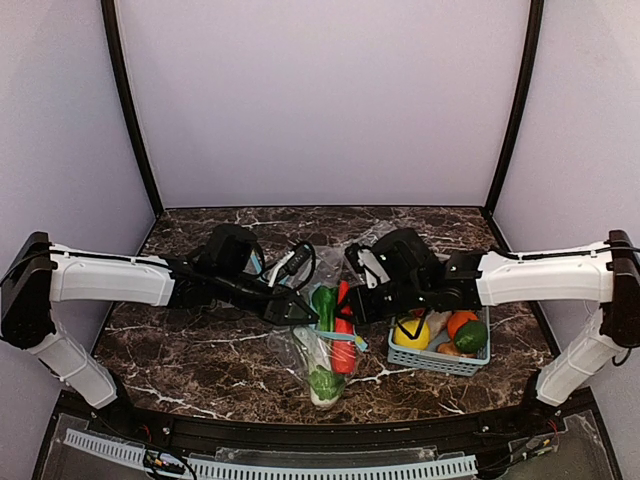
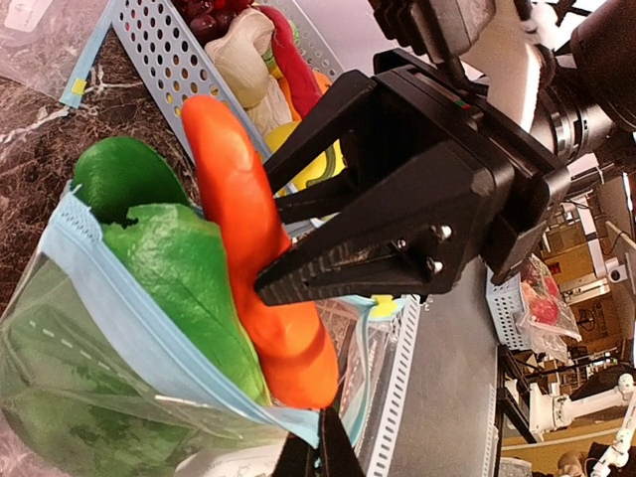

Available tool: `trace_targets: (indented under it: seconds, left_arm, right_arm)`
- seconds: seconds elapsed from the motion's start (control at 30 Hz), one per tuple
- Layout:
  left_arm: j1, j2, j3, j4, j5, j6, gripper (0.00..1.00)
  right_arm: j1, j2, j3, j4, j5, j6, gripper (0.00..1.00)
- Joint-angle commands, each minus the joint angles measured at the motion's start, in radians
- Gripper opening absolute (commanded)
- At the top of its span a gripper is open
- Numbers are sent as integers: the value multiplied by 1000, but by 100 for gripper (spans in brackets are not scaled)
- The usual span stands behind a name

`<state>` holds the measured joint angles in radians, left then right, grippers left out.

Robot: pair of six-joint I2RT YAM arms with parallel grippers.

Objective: Place the food in the zip-top bag and seal the zipper
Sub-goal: Adjust the fake vegetable in the zipper food storage bag.

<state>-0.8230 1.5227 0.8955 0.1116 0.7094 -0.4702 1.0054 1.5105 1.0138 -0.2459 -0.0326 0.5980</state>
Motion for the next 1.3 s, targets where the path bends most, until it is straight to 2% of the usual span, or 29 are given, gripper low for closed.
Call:
trace_targets:
  seconds: [0.0,0.13,0.27,0.37,0.47,0.63,0.93,1.27]
  left_arm:
    - [1,-29,29,6,52,30,1]
    - [1,-30,32,7,59,37,1]
    - [1,-28,38,5,67,42,1]
    - [2,-25,42,-3,60,43,1]
    - [2,-15,56,-33,50,53,1]
    - [1,3,74,-38,52,55,1]
    - [0,37,97,2,129,46,1]
    - [-36,100,118,40,199,46,1]
  right_arm:
    - [-17,-11,-43,146,-100,-9,28]
    - [-29,-33,-81,202,-151,-14,12]
    - [-31,-44,-102,231,-191,-14,8]
    - [-32,-63,-126,280,-244,-18,2]
    - [-31,-111,-169,366,-300,-13,0]
    - [-30,-122,-172,391,-350,-6,0]
    - [-30,46,-152,424,-434,23,0]
    - [-30,126,-172,561,-516,31,0]
